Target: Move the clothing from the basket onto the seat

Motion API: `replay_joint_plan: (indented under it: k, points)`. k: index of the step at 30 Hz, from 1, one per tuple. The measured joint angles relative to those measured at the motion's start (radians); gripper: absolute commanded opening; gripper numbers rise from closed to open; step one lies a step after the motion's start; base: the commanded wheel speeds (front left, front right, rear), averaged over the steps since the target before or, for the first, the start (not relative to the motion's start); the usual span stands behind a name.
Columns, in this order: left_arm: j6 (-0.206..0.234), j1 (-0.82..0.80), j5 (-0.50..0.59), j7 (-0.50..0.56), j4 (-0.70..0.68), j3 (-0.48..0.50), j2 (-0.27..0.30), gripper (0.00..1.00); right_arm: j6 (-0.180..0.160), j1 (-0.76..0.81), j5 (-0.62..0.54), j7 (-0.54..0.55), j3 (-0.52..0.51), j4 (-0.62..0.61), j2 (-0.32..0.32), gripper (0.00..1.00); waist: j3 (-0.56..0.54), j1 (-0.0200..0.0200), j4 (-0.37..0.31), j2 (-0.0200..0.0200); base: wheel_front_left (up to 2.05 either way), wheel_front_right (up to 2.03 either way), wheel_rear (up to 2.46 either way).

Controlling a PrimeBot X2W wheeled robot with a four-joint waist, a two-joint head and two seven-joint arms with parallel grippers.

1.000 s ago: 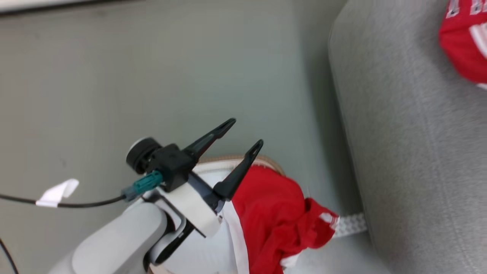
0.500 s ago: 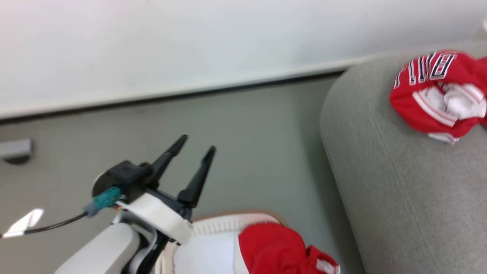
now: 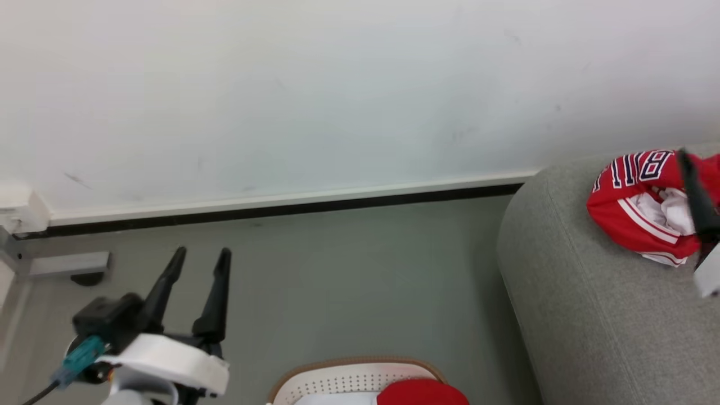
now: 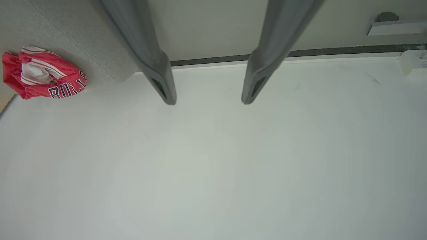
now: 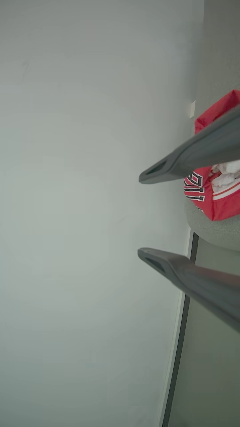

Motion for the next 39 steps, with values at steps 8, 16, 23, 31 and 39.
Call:
replay_joint_plan:
  k: [8,16,23,31,39]
  points:
    - [-0.007,0.167,0.076,0.000,-0.019,0.177,-0.083,1.00,0.000,0.268,-0.077,-0.146,-0.077,-0.103,0.195,1.00,-0.025,0.0001,0.015,0.0000,0.00,0.00,0.00]
    - [-0.085,0.286,0.204,0.000,-0.022,0.302,-0.199,1.00,0.000,0.432,-0.141,-0.332,-0.063,-0.099,0.320,1.00,-0.041,0.0002,0.020,0.0000,0.00,0.00,0.00]
    - [-0.173,0.329,0.309,0.000,-0.018,0.374,-0.305,1.00,0.000,0.494,-0.182,-0.401,-0.079,-0.082,0.389,1.00,-0.037,0.0002,0.033,0.0000,0.00,0.00,0.00]
    - [-0.257,0.334,0.374,0.000,0.016,0.444,-0.376,1.00,0.000,0.466,-0.212,-0.418,-0.055,-0.067,0.415,1.00,-0.025,0.0003,0.028,0.0000,0.00,0.00,0.00]
    - [-0.305,0.329,0.415,0.000,0.034,0.493,-0.412,1.00,0.000,0.449,-0.214,-0.418,-0.035,-0.045,0.429,1.00,-0.022,0.0003,0.022,0.0000,0.00,0.00,0.00]
